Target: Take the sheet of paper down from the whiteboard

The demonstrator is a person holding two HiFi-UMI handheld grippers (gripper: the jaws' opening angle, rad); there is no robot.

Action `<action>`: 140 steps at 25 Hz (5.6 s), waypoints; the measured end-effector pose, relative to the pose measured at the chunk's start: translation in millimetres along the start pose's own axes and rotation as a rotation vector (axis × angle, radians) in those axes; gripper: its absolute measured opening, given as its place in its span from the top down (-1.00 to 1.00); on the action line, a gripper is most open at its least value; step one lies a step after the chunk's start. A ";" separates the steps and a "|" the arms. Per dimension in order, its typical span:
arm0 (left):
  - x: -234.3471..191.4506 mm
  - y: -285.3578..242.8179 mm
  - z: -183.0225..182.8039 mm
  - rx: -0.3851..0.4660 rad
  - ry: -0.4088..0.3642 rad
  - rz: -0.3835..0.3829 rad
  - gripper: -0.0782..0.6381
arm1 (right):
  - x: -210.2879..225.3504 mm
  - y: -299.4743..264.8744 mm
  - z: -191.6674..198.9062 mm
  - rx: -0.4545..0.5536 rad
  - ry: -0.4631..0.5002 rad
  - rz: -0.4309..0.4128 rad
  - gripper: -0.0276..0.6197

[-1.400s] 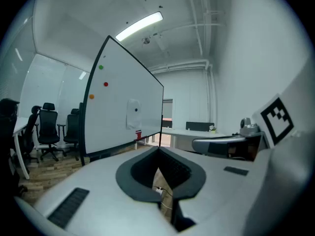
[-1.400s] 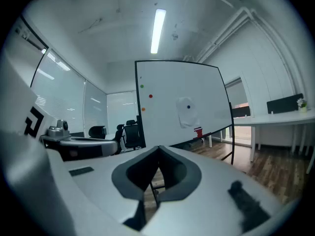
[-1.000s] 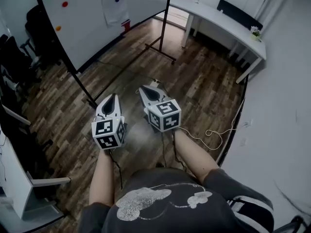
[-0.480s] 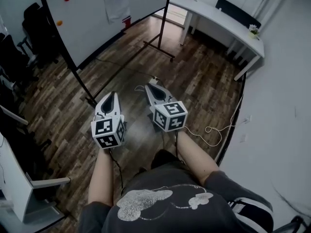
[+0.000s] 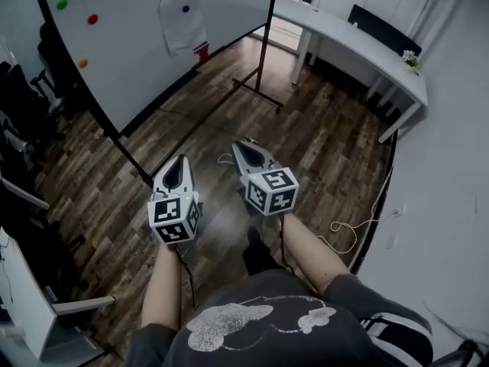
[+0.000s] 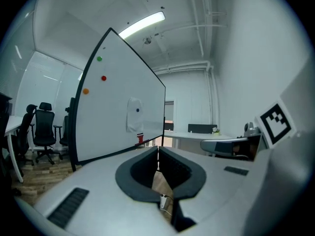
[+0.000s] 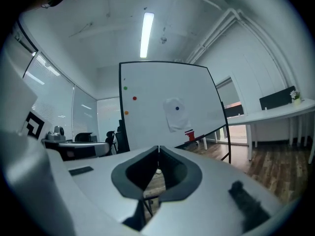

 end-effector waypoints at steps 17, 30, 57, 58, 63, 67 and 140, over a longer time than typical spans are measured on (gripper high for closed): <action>-57.6 -177.9 -54.5 0.037 -0.001 -0.211 0.74 | 107.0 -183.5 -66.6 0.004 0.018 -0.195 0.84; -98.5 -237.8 -98.1 0.059 -0.035 -0.245 0.74 | 123.0 -257.4 -86.6 0.010 -0.009 -0.247 0.84; -238.5 -317.6 -184.3 0.165 -0.133 -0.277 0.74 | 59.8 -477.7 -208.2 0.178 0.131 -0.316 0.55; -239.2 -317.7 -185.5 0.166 -0.137 -0.293 0.74 | 57.6 -482.2 -213.3 0.193 0.149 -0.319 0.52; -242.7 -321.5 -193.1 0.173 -0.140 -0.380 0.74 | 49.4 -506.7 -226.6 0.196 0.190 -0.336 0.42; -243.2 -326.8 -195.4 0.176 -0.139 -0.436 0.74 | 44.5 -519.9 -223.0 0.179 0.199 -0.368 0.36; -248.1 -356.2 -269.9 0.126 -0.286 -0.624 0.75 | 38.4 -517.6 -234.8 0.231 0.238 -0.416 0.52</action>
Point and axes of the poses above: the fingertips, and each gripper's own axes: y backward along the fingers, x to its right, z out of its underside, the point moved 5 cm from there along y, backward along the fingers, and after that the axes turned 12 degrees about z, right-handed, at the moved point
